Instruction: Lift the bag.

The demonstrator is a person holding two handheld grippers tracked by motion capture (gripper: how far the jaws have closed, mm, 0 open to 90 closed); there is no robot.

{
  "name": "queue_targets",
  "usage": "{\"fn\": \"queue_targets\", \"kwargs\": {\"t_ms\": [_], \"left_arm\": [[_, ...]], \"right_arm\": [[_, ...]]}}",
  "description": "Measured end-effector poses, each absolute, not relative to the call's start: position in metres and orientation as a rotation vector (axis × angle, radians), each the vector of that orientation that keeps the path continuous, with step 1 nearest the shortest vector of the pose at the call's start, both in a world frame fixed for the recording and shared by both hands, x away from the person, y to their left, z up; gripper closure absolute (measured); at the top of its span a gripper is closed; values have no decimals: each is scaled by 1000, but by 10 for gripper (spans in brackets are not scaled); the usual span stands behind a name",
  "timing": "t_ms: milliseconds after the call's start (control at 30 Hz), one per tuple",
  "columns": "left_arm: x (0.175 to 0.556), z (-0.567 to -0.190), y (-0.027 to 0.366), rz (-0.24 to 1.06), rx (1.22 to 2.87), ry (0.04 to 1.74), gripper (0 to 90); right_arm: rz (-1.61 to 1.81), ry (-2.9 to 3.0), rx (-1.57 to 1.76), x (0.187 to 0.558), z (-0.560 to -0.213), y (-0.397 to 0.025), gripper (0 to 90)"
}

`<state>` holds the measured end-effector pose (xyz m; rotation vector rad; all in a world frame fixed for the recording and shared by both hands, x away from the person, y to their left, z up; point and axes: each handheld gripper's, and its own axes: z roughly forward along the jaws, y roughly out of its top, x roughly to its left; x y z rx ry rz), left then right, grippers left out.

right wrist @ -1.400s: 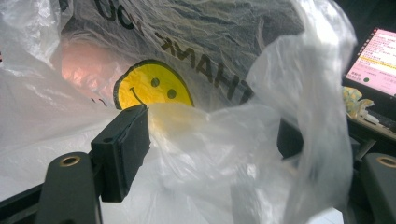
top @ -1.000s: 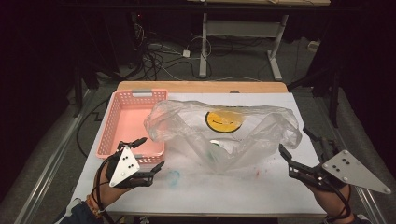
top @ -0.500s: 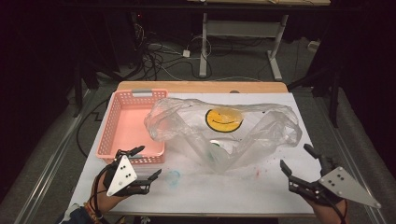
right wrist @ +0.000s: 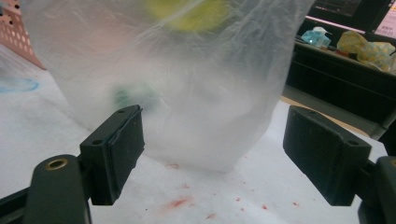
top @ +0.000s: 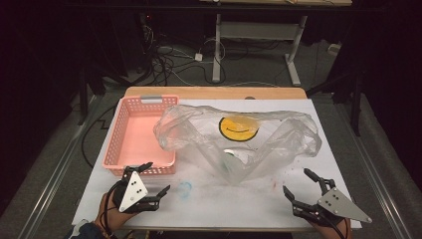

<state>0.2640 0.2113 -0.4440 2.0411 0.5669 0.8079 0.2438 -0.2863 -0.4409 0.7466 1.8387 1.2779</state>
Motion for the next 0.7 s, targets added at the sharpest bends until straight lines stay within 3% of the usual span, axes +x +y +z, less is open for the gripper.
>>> {"fn": "queue_targets", "kwargs": {"t_ms": [700], "left_arm": [[261,-442,210,788,2037,554,155]], "right_arm": [[1265,1842,706,240,-439,-282,218]]}}
